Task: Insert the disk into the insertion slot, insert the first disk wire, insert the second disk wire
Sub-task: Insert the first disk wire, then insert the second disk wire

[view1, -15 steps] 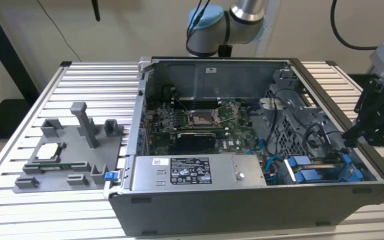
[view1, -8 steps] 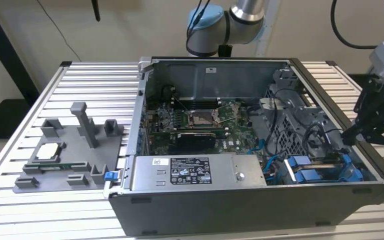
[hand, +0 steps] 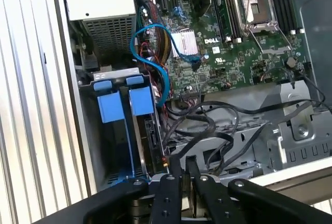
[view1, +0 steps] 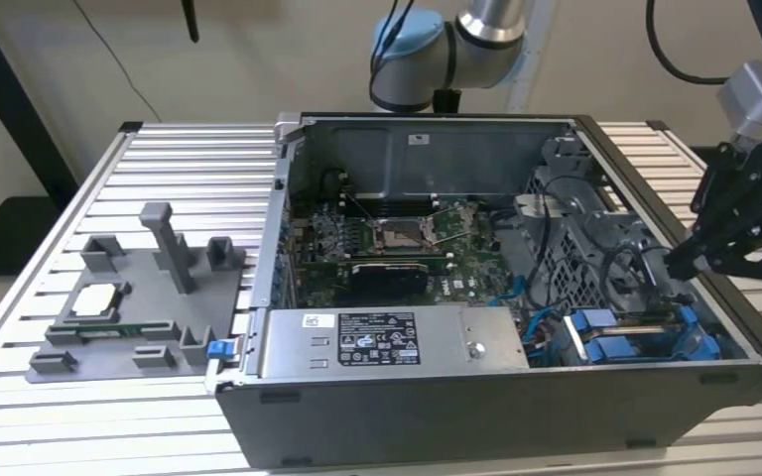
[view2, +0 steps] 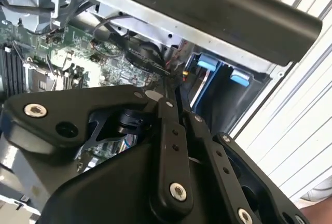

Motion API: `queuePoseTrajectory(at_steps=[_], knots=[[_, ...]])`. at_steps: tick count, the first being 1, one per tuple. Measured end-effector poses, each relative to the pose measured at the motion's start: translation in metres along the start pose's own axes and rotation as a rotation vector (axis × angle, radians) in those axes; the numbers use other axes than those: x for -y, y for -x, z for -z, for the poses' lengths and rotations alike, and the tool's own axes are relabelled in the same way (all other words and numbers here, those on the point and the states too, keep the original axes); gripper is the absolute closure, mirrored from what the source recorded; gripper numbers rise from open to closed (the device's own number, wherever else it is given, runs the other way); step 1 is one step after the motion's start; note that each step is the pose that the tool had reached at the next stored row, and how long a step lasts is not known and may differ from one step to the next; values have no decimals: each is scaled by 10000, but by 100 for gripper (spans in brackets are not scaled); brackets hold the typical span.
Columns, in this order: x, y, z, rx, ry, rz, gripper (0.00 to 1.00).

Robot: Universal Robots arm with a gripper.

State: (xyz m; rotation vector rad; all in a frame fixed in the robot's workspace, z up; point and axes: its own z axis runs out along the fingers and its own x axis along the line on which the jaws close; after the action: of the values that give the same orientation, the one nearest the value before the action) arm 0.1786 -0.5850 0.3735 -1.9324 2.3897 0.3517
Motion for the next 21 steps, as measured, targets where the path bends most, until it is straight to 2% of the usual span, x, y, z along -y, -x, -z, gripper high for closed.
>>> queuePoseTrajectory(at_steps=[5,13,14,15,20,21], knots=[[-152,-20,47,4,0,-4,100],[-477,-79,17,-2,-2,-5,100],[-513,-87,12,-45,-11,-5,100],[-532,-91,9,-123,-25,3,100],[-566,-100,1,-614,-68,110,100],[-566,-101,0,-635,-68,133,100]])
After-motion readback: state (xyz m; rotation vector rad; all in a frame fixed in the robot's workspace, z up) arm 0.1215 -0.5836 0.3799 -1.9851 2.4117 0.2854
